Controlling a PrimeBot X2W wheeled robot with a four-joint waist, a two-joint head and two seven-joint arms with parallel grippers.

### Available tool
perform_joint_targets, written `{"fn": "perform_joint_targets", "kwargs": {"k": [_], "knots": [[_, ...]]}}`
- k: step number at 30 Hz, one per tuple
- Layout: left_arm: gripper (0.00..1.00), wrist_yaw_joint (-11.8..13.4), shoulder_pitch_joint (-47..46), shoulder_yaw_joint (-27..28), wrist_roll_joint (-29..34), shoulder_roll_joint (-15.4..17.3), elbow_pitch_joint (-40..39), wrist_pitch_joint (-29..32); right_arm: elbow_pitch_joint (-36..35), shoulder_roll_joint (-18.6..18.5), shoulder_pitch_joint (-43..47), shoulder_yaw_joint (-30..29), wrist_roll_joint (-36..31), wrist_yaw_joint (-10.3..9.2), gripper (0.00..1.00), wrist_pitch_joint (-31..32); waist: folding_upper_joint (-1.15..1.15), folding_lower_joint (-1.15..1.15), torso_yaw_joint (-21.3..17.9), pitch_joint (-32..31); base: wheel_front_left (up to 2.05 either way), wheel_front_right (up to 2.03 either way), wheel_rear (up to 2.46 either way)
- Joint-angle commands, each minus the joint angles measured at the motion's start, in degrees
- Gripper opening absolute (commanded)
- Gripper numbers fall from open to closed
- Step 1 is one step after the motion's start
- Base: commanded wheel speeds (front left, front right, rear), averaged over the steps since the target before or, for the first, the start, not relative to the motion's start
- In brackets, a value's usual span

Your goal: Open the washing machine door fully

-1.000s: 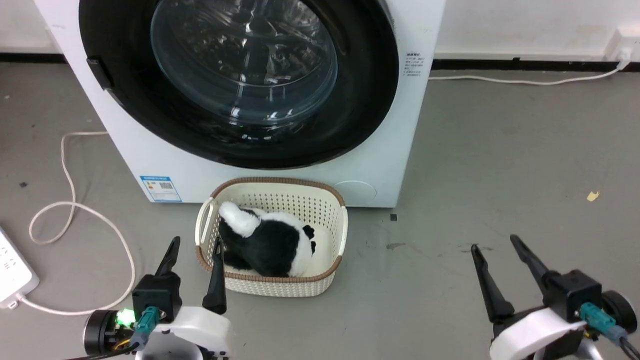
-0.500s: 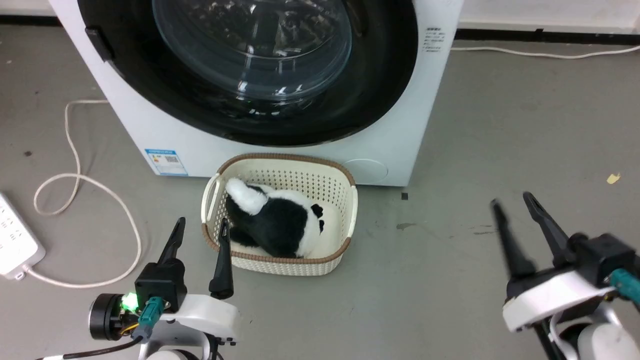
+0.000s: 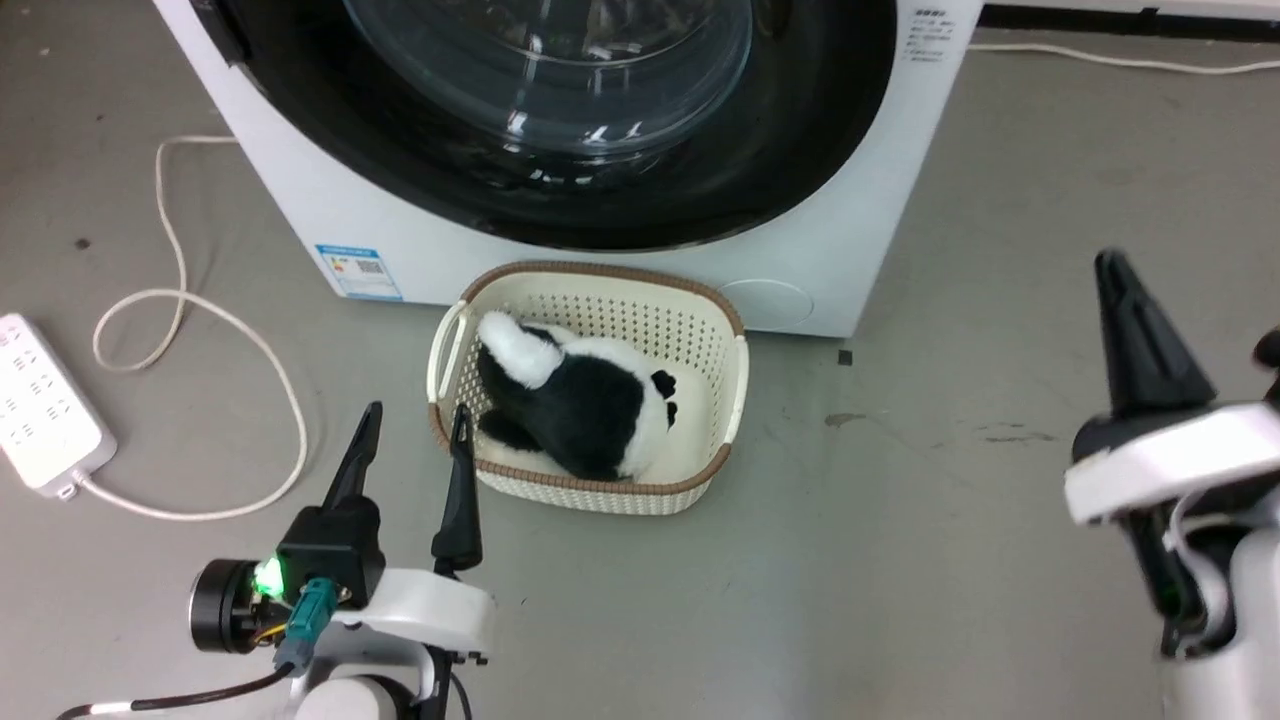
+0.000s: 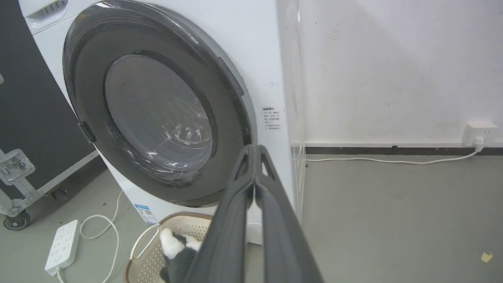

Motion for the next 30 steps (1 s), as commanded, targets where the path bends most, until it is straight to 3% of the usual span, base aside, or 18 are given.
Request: {"fn": "perform_joint_targets", "kwargs": {"k": [1, 16, 30], "knots": [[1.0, 0.5, -0.9, -0.4, -0.5, 0.0, -0.3, -0.6, 0.4, 0.0, -2.0, -0.6, 1.4, -0.02, 0.0, 0.5, 0.0, -0.01, 0.4, 0.6, 0.0, 0.0, 0.0], [1.0, 2.2, -3.4, -3.0, -2.0, 0.0, -1.3, -2.4, 7.6, 2.3, -18.0, -7.7, 10.1, -0.03, 0.0, 9.9, 0.0, -0.01, 3.9, 6.1, 0.0, 0.0, 0.0], [1.0, 3.8, -5.4, -5.5, -3.3, 0.1, -1.8, -4.1, 22.0, 3.3, -36.2, -18.6, 13.7, -0.04, 0.0, 21.8, 0.0, -0.01, 7.6, 11.1, 0.0, 0.0, 0.0]]}}
